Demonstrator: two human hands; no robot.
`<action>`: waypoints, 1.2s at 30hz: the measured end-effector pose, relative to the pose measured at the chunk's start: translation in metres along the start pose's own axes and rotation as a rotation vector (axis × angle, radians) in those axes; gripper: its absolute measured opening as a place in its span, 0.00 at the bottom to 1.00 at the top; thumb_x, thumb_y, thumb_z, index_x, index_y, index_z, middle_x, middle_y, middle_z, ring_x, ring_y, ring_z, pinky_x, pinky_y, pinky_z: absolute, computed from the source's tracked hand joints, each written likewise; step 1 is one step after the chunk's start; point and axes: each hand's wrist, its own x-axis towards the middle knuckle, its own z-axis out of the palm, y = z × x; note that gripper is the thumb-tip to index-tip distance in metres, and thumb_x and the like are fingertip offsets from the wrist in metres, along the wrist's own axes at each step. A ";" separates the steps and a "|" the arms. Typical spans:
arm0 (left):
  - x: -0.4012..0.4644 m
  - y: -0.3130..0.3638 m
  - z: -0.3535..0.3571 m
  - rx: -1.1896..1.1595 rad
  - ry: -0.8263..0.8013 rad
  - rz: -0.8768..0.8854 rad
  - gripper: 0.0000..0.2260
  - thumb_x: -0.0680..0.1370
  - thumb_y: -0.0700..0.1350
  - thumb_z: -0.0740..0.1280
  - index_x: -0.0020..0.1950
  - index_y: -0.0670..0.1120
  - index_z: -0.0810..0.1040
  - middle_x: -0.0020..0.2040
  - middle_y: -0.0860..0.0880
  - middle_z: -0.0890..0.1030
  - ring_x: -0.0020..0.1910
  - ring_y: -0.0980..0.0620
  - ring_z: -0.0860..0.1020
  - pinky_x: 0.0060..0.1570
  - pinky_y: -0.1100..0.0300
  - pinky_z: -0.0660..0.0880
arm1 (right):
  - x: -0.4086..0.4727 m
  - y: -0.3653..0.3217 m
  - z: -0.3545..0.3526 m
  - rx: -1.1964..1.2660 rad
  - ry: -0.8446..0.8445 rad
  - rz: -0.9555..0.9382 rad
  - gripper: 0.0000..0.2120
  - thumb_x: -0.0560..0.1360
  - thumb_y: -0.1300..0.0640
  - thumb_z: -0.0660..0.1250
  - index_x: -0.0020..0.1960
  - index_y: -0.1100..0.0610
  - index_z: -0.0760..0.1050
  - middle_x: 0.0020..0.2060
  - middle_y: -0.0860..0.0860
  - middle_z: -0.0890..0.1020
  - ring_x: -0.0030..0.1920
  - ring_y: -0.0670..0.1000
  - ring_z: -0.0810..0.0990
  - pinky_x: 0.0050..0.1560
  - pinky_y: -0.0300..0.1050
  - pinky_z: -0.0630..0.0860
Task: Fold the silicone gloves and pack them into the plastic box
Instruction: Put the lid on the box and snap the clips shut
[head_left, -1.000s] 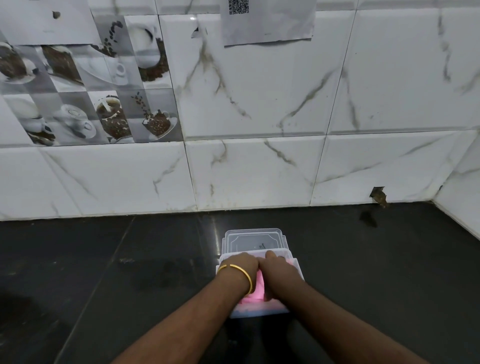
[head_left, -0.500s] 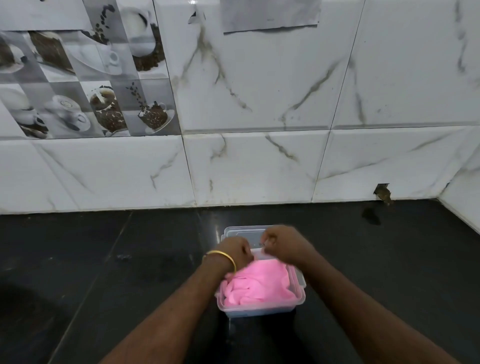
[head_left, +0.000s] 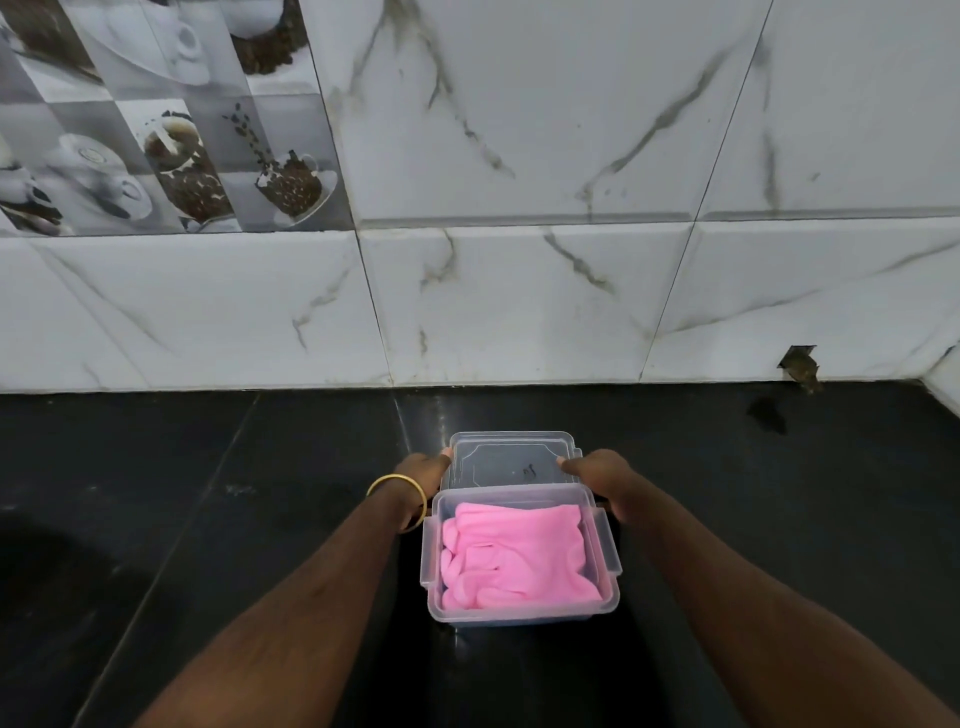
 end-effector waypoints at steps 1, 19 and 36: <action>0.001 0.000 0.001 -0.025 -0.004 -0.011 0.25 0.77 0.60 0.62 0.52 0.37 0.81 0.53 0.39 0.83 0.44 0.43 0.80 0.43 0.56 0.75 | 0.000 -0.001 0.002 0.015 -0.009 -0.003 0.19 0.75 0.53 0.72 0.56 0.68 0.77 0.41 0.56 0.79 0.35 0.50 0.77 0.28 0.39 0.69; -0.100 0.056 -0.039 -0.884 0.203 0.201 0.22 0.77 0.60 0.63 0.52 0.42 0.82 0.47 0.45 0.84 0.43 0.48 0.81 0.36 0.62 0.73 | -0.079 -0.049 -0.032 0.711 0.083 -0.363 0.19 0.75 0.40 0.68 0.50 0.57 0.77 0.48 0.53 0.80 0.53 0.50 0.78 0.58 0.52 0.77; -0.162 -0.028 -0.009 -0.672 0.274 0.263 0.12 0.66 0.31 0.76 0.48 0.38 0.83 0.41 0.43 0.86 0.39 0.48 0.84 0.40 0.56 0.82 | -0.148 0.030 0.002 0.555 0.343 -0.401 0.13 0.70 0.69 0.73 0.50 0.57 0.79 0.44 0.52 0.85 0.43 0.49 0.84 0.44 0.49 0.84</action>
